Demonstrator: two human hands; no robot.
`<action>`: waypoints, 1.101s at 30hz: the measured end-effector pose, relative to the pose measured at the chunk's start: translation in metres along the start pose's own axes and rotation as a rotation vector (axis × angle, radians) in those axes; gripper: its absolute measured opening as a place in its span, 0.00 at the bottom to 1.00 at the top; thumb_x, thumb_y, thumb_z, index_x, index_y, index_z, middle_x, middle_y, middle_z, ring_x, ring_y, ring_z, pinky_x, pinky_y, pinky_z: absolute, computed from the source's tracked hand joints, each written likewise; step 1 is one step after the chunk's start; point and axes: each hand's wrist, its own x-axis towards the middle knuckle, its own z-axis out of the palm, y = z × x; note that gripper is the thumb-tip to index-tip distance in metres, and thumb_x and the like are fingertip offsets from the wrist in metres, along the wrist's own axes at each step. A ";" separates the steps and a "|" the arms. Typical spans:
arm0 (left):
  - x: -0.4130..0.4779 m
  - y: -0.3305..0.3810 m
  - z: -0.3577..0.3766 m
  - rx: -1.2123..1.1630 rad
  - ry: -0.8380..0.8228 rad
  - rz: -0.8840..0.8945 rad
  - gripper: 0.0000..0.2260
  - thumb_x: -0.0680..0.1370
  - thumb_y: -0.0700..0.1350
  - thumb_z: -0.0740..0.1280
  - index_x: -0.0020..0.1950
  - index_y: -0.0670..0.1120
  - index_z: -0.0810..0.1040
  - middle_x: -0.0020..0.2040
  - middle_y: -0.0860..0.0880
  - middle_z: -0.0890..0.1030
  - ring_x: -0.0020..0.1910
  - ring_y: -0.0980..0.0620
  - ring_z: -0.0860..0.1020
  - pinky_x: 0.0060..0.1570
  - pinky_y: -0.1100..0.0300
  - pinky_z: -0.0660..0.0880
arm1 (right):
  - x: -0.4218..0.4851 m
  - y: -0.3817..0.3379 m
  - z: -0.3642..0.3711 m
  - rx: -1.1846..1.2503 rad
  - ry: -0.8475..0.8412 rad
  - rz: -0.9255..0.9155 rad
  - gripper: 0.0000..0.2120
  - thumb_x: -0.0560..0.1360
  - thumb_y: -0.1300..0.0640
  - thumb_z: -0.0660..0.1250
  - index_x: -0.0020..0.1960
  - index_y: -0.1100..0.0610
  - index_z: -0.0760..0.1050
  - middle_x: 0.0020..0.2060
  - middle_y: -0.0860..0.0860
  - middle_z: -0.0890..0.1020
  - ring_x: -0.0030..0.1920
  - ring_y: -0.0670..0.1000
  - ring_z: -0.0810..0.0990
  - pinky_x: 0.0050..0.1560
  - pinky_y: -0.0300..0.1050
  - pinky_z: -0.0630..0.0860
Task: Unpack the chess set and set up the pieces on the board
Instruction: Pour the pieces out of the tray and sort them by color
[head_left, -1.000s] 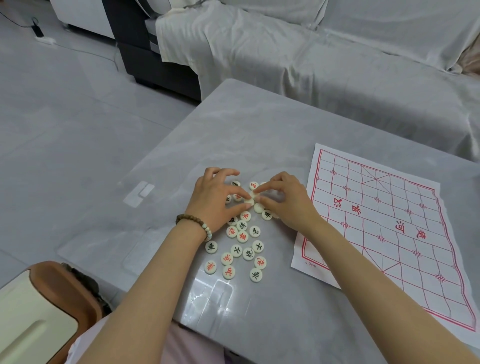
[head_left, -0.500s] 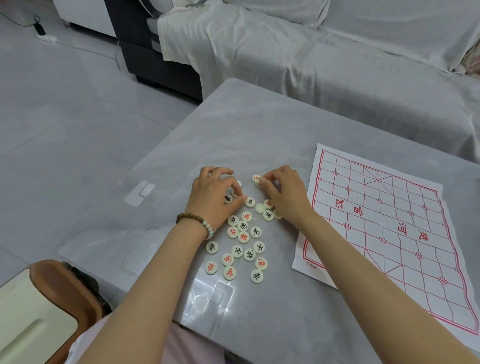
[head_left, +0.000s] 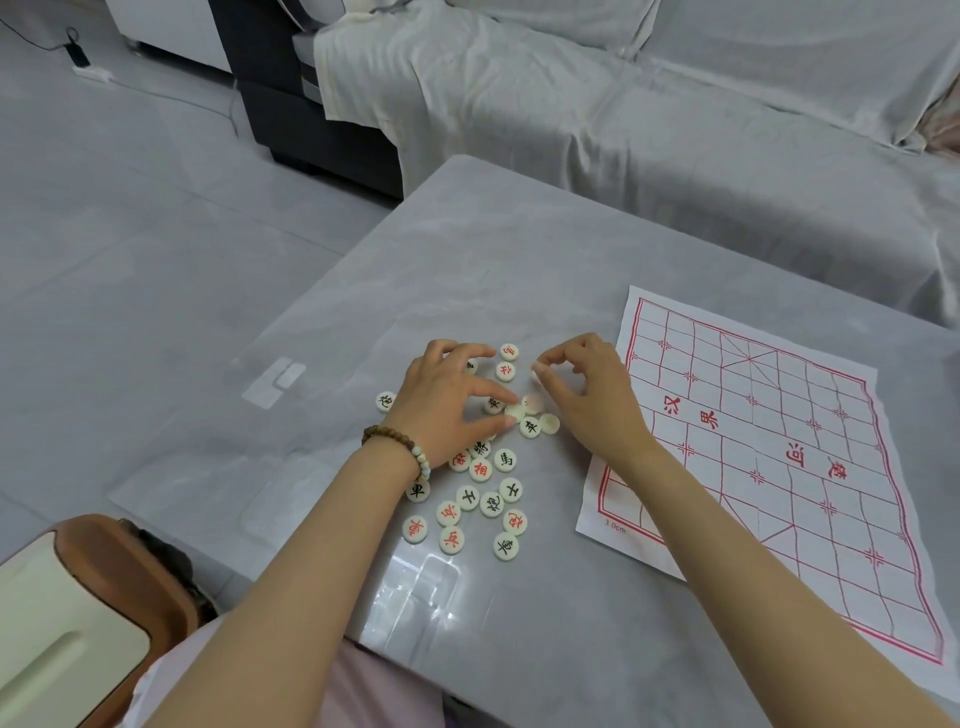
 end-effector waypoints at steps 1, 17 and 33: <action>0.000 0.001 0.001 0.007 0.000 0.001 0.11 0.71 0.59 0.68 0.51 0.61 0.80 0.67 0.59 0.67 0.66 0.53 0.58 0.63 0.58 0.55 | -0.006 0.002 -0.005 -0.007 -0.005 -0.015 0.05 0.75 0.52 0.67 0.47 0.52 0.79 0.45 0.45 0.74 0.49 0.46 0.71 0.56 0.48 0.69; 0.003 0.007 0.009 -0.034 0.037 -0.065 0.09 0.75 0.55 0.65 0.41 0.52 0.78 0.64 0.59 0.70 0.65 0.54 0.59 0.58 0.62 0.54 | -0.032 0.020 -0.013 -0.105 -0.059 0.060 0.07 0.74 0.48 0.67 0.44 0.52 0.78 0.43 0.43 0.74 0.47 0.46 0.70 0.53 0.42 0.64; -0.023 0.002 0.005 0.153 -0.054 0.028 0.31 0.75 0.60 0.37 0.73 0.52 0.62 0.74 0.55 0.62 0.74 0.53 0.52 0.71 0.57 0.45 | -0.089 0.006 -0.014 -0.276 -0.395 -0.171 0.34 0.75 0.34 0.38 0.76 0.48 0.53 0.75 0.41 0.54 0.74 0.38 0.48 0.71 0.32 0.38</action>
